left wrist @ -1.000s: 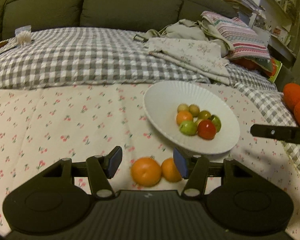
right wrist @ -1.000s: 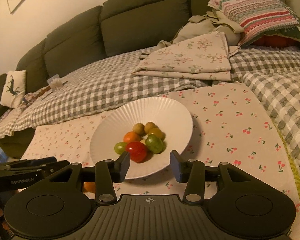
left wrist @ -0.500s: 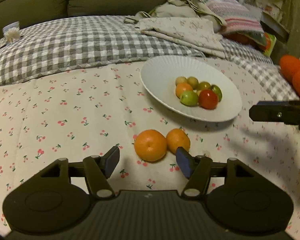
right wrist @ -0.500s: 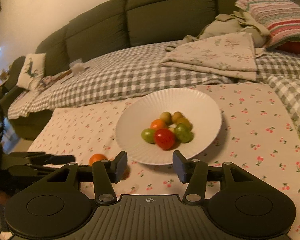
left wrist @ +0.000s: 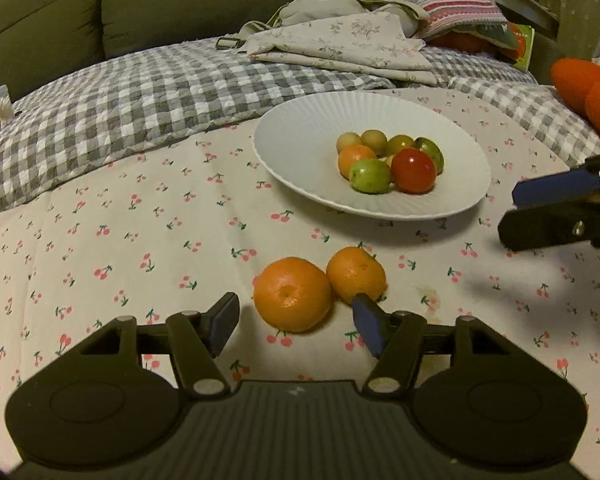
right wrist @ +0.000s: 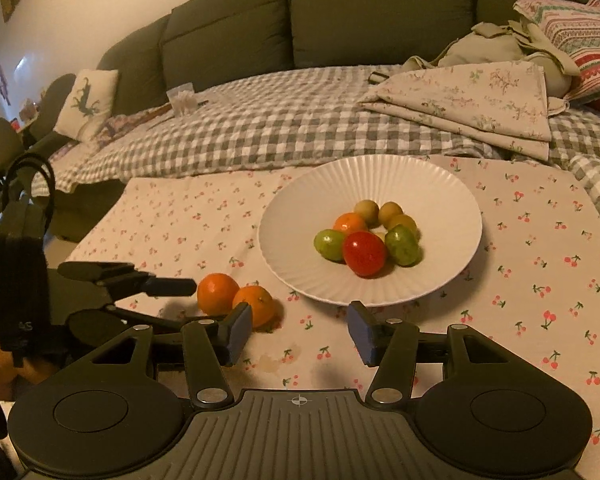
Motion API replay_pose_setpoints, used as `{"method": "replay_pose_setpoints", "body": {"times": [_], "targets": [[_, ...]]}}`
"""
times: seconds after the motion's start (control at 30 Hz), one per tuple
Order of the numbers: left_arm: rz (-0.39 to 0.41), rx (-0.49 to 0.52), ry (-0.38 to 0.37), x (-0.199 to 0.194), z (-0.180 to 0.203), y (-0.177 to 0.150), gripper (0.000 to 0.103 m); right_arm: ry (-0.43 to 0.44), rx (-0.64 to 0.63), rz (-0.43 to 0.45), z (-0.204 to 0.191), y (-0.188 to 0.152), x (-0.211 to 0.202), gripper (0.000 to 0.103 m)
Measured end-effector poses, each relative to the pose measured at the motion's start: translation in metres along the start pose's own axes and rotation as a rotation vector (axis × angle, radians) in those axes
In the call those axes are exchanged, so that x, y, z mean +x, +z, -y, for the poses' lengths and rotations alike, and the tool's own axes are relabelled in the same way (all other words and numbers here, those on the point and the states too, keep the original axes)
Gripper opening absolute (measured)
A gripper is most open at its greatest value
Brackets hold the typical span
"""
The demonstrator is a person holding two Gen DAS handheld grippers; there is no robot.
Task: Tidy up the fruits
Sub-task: 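Move both open tools back toward the two mandarins, then grasp a mandarin with the left tool while the right tool grasps the other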
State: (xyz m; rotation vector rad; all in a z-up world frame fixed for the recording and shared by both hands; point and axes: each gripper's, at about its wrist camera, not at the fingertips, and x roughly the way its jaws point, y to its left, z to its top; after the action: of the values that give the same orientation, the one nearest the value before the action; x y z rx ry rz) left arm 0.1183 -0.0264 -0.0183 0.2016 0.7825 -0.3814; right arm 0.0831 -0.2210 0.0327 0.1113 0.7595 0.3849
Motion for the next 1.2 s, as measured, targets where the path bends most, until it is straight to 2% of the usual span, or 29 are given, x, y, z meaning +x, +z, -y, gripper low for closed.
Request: {"method": "replay_pose_setpoints", "body": {"times": [0.07, 0.2, 0.27, 0.67, 0.8, 0.93, 1.2], "targets": [[0.008, 0.001, -0.015, -0.001, -0.001, 0.001, 0.053, 0.000, -0.004, -0.004, 0.000, 0.000, 0.001, 0.053], [0.015, 0.028, -0.014, 0.000, 0.001, 0.000, 0.048, 0.001, -0.011, -0.014, -0.002, -0.001, 0.004, 0.053], [0.017, 0.039, -0.006, 0.002, 0.000, 0.000, 0.041, -0.001, -0.010, -0.018, -0.002, -0.002, 0.006, 0.053], [0.028, 0.048, 0.007, 0.008, -0.002, 0.000, 0.039, -0.004, -0.019, -0.036, -0.003, -0.004, 0.012, 0.053], [0.017, 0.000, -0.013, 0.006, -0.011, 0.002, 0.038, 0.001, -0.029, -0.044, -0.006, -0.006, 0.015, 0.053], [0.016, -0.043, 0.008, -0.003, -0.019, 0.002, 0.038, 0.003, -0.040, -0.058, -0.007, -0.007, 0.022, 0.053], [-0.002, -0.229, 0.048, -0.025, -0.051, 0.005, 0.038, 0.032, -0.116, -0.078, -0.023, -0.014, 0.037, 0.053]]}}
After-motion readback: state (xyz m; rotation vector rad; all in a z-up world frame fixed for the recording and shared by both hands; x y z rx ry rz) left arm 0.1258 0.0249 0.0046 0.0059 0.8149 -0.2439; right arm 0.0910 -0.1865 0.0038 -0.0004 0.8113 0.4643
